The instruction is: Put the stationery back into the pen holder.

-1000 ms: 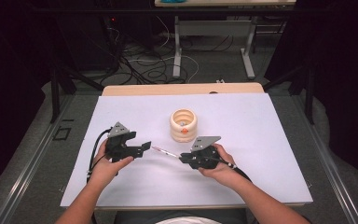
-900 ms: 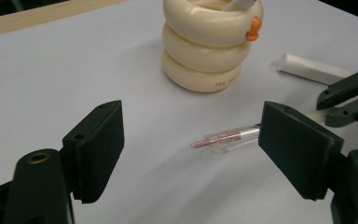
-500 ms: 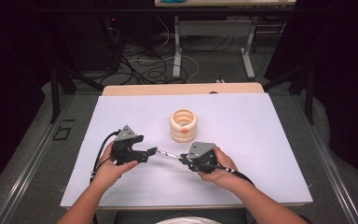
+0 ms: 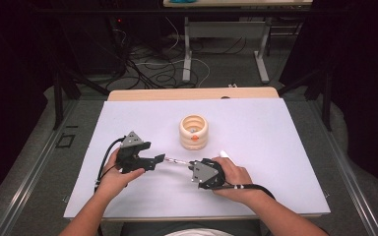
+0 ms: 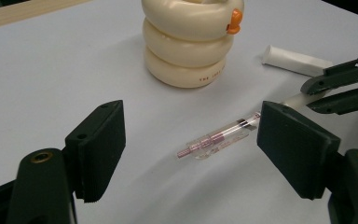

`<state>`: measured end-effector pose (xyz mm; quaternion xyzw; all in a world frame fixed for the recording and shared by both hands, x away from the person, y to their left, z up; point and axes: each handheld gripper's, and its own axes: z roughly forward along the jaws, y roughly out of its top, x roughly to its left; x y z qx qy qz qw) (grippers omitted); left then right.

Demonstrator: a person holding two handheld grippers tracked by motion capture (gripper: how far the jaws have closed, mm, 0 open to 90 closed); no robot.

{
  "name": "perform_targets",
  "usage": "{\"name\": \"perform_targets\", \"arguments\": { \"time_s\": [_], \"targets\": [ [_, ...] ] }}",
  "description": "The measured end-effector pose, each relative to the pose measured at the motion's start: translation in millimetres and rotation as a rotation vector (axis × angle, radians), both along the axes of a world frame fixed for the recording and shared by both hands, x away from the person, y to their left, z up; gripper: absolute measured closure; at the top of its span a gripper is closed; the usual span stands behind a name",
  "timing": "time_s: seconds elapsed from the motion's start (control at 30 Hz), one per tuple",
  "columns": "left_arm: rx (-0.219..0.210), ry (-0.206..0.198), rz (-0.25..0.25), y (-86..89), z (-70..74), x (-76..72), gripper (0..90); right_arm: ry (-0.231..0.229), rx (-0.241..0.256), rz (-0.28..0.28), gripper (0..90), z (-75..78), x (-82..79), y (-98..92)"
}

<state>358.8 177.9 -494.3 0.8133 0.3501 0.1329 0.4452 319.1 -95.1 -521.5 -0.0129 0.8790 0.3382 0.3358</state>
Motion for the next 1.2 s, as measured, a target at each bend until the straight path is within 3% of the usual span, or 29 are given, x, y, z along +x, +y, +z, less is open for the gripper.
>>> {"name": "perform_targets", "arguments": {
  "time_s": [0.2,0.3,0.37,0.47,0.5,0.57,0.63,0.67,0.77,0.9,1.0,1.13,1.2],
  "targets": [
    [0.007,-0.007,-0.015,2.2,6.2,1.6,25.4,-0.151,-0.104,0.061,81.1,7.1,-5.6,3.0],
    [0.011,-0.002,-0.034,1.6,9.6,1.9,26.2,-0.232,-0.167,0.123,81.1,12.6,-6.0,2.5],
    [0.037,0.016,-0.059,1.9,12.8,0.9,26.4,-0.283,-0.212,0.164,81.1,15.7,-6.9,2.0],
    [0.059,0.005,-0.08,-1.4,13.3,-0.6,27.2,-0.324,-0.291,0.216,81.1,20.3,-8.8,1.7],
    [0.061,0.027,-0.086,-3.2,14.1,-2.5,27.3,-0.343,-0.322,0.243,81.1,22.0,-9.0,1.4],
    [0.101,0.022,-0.12,-4.8,15.9,-3.1,27.7,-0.361,-0.373,0.288,81.1,25.1,-10.5,1.6],
    [0.116,0.013,-0.131,-8.3,16.4,-4.8,27.7,-0.386,-0.411,0.316,81.1,27.7,-12.6,1.6],
    [0.135,0.022,-0.15,-9.4,18.3,-5.0,27.7,-0.413,-0.405,0.341,81.1,28.5,-12.6,2.1],
    [0.16,0.029,-0.179,-14.6,21.5,-7.3,27.7,-0.4,-0.439,0.351,81.1,33.2,-16.0,1.8],
    [0.188,0.025,-0.229,-23.2,26.0,-9.2,28.0,-0.424,-0.462,0.384,81.1,38.3,-18.8,1.7],
    [0.206,0.047,-0.268,-30.4,30.4,-10.3,28.4,-0.434,-0.5,0.409,81.1,40.2,-18.8,0.8],
    [0.248,0.062,-0.316,-39.9,34.7,-10.9,29.9,-0.44,-0.52,0.419,81.1,42.3,-18.3,-2.3],
    [0.293,0.07,-0.345,-43.7,37.9,-10.7,31.4,-0.458,-0.527,0.431,81.1,43.2,-17.7,-3.3]
  ]
}}
